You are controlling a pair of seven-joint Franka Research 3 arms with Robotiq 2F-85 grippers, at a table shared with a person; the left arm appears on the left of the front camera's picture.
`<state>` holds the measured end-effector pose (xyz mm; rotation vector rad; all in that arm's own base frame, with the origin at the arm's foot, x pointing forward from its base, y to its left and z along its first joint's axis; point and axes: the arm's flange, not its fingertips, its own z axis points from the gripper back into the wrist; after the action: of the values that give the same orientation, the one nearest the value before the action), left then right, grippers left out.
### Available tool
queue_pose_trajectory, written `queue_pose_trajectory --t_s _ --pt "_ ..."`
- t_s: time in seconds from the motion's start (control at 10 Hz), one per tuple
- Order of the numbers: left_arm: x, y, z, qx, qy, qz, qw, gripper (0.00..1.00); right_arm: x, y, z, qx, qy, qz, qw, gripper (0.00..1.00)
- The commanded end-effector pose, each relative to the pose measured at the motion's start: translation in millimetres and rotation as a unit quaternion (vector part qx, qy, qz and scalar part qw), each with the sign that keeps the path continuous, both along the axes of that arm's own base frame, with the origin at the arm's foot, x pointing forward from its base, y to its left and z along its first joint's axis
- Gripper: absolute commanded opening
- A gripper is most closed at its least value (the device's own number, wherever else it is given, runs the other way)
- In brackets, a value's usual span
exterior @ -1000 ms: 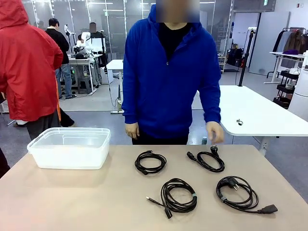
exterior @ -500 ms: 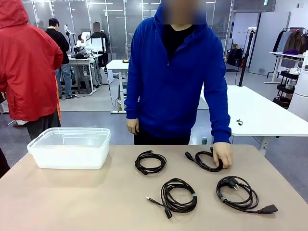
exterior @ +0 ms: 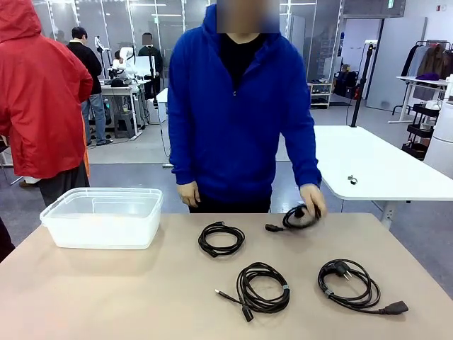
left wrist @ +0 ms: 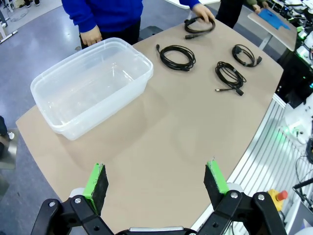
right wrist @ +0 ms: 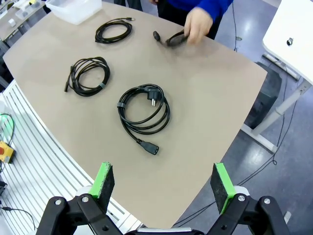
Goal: Organize and store the cables.
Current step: Place the Power Cable into the Organizing box.
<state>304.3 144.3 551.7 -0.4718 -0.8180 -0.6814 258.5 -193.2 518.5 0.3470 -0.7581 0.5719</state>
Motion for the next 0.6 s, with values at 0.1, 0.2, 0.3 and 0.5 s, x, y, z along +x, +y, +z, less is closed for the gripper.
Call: queue_pose_trajectory --t_s 0.1,0.2,0.3,0.5 --pt "1.6 2.3 2.5 -0.005 -0.005 -0.012 1.0 1.0 -0.1 -1.5 -0.4 -0.002 -0.006 0.007 1.0 1.0" --pt "1.6 2.3 2.5 -0.005 -0.005 -0.012 1.0 1.0 -0.1 -1.5 -0.4 -0.002 -0.006 0.007 1.0 1.0" --pt "1.6 2.3 2.5 -0.005 -0.005 -0.012 1.0 1.0 -0.1 -1.5 -0.4 -0.002 -0.006 0.007 1.0 1.0" --pt "1.6 2.3 2.5 -0.005 -0.005 -0.012 1.0 1.0 -0.1 -1.5 -0.4 -0.002 -0.006 0.007 1.0 1.0"
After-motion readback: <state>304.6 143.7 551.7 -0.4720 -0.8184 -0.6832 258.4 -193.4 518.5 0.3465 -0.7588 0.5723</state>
